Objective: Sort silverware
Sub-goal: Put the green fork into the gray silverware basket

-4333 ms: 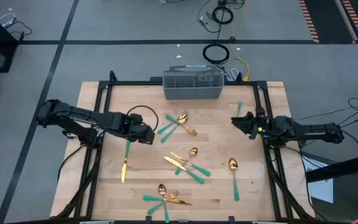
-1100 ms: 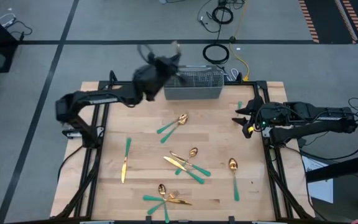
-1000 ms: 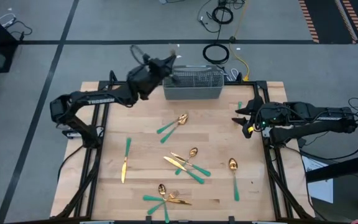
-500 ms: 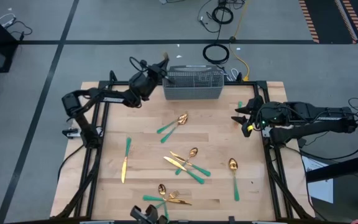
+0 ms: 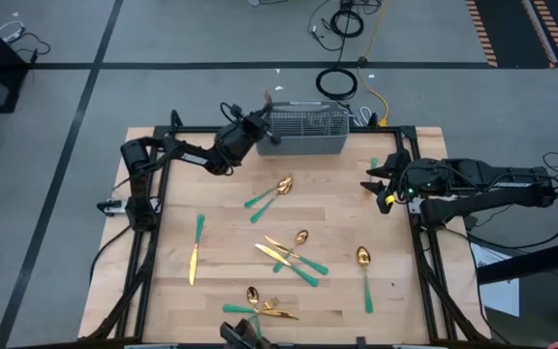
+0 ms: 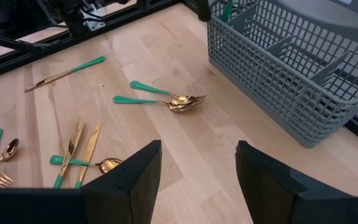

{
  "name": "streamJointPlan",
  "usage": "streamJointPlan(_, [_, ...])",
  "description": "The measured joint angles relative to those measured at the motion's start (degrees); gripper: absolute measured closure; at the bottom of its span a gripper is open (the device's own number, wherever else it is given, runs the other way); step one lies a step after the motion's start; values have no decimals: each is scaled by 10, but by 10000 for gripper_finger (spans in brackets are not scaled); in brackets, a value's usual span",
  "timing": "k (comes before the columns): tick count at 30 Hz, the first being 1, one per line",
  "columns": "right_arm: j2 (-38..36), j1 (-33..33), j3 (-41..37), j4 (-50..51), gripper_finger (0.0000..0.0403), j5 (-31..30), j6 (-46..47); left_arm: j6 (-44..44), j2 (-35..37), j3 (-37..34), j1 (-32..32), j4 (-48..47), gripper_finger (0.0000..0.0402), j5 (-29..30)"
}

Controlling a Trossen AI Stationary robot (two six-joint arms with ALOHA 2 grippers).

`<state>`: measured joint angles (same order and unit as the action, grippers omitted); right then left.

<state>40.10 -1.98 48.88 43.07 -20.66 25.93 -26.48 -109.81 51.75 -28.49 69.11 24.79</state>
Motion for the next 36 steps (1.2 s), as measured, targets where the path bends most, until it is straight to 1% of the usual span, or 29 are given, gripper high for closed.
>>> streamJointPlan(2, [0,0,0,0,195,1,0,-16,3,0,6,-12,345,7])
streamJointPlan(4, [0,0,0,0,181,1,0,-10,2,1,12,-49,331,13])
streamJointPlan(6, [0,0,0,0,166,1,0,-10,1,0,18,-89,319,14])
streamJointPlan(9, [0,0,0,1,148,1,0,-9,1,0,23,-108,308,14])
streamJointPlan(12, [0,0,0,1,137,1,0,-9,3,0,24,-113,303,19])
streamJointPlan(14, [0,0,0,1,132,0,0,-7,14,0,24,-136,302,19])
streamJointPlan(19, [0,0,0,1,131,0,0,6,57,0,25,-246,301,13])
streamJointPlan(23, [0,0,0,1,130,0,1,17,87,0,20,-305,301,10])
streamJointPlan(25, [0,0,0,1,131,0,2,40,97,0,14,-333,301,-5])
streamJointPlan(28, [0,0,0,1,130,0,4,77,110,0,4,-366,301,-43])
streamJointPlan(31, [0,0,0,1,130,0,4,98,116,0,-4,-373,301,-72])
streamJointPlan(34, [0,0,0,0,131,0,4,141,117,0,-16,-375,301,-113])
streamJointPlan(36, [0,0,0,0,130,0,4,164,117,0,-21,-388,301,-123])
